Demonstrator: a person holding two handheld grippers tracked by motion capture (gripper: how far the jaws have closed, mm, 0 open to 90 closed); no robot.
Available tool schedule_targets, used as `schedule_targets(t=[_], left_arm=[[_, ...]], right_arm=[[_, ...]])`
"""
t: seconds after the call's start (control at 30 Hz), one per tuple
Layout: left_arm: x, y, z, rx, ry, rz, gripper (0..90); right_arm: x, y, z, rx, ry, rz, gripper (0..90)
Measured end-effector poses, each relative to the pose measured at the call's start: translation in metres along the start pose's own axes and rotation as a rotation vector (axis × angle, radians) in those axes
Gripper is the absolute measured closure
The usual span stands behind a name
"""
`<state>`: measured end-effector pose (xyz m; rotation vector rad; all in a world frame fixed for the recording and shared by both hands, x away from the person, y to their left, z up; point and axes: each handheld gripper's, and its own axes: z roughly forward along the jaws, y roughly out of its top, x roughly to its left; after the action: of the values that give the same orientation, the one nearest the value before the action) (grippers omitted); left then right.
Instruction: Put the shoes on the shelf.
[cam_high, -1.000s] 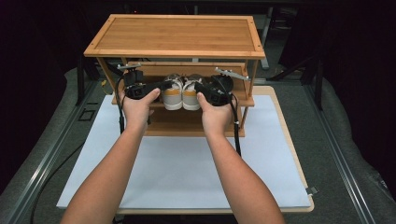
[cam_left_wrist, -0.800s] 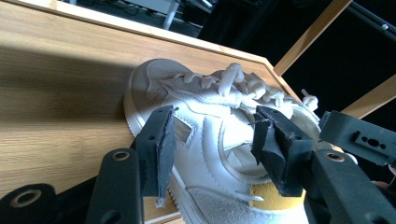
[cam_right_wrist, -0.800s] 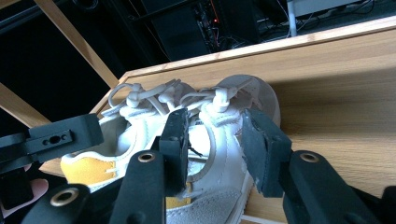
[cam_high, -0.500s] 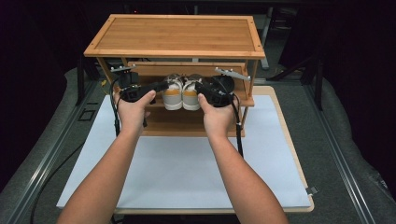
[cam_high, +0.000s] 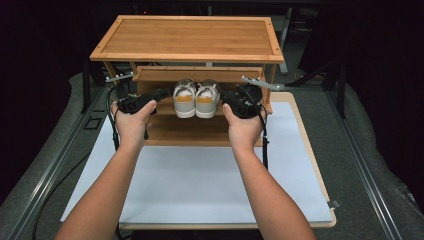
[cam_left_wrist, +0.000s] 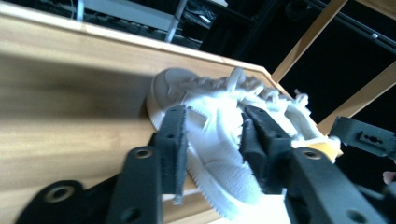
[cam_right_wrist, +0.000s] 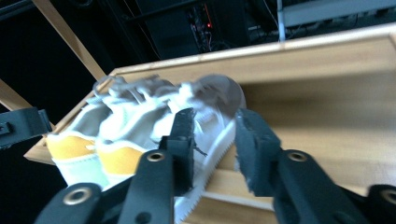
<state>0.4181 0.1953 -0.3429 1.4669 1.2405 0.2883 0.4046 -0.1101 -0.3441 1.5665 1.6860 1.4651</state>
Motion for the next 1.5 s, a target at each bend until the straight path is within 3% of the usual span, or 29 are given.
schedule_targets(t=[0.17, 0.47, 0.57, 0.67, 0.7, 0.73, 0.77, 1.13, 1.5], left_arm=[[0.007, -0.010, 0.006, 0.030, -0.005, 0.000, 76.7], [0.009, -0.021, 0.015, 0.054, -0.014, 0.001, 89.1], [0.009, -0.022, 0.018, 0.063, -0.026, 0.002, 89.7], [0.007, -0.023, 0.020, 0.066, -0.037, 0.012, 89.9], [0.004, -0.024, 0.021, 0.066, -0.012, 0.038, 89.9], [0.004, -0.024, 0.021, 0.066, -0.012, 0.038, 90.0], [0.002, -0.024, 0.022, 0.064, 0.001, 0.054, 90.0], [0.002, -0.021, 0.028, 0.069, 0.007, 0.035, 90.0], [0.007, -0.014, 0.040, 0.070, 0.009, 0.023, 90.0]], right_arm=[[-0.006, -0.008, 0.005, 0.023, 0.027, 0.014, 81.6], [-0.011, -0.015, 0.010, 0.045, 0.061, 0.033, 89.8], [-0.010, -0.017, 0.012, 0.079, 0.070, 0.022, 90.0], [-0.008, -0.018, 0.015, 0.067, 0.083, 0.024, 90.0], [-0.005, -0.020, 0.016, 0.076, 0.099, 0.029, 90.0], [-0.005, -0.020, 0.016, 0.076, 0.099, 0.029, 90.0], [-0.001, -0.020, 0.016, 0.082, 0.079, 0.014, 90.0], [-0.003, -0.019, 0.020, 0.070, 0.093, 0.044, 90.0], [-0.008, -0.011, 0.031, 0.080, 0.084, 0.026, 90.0]])
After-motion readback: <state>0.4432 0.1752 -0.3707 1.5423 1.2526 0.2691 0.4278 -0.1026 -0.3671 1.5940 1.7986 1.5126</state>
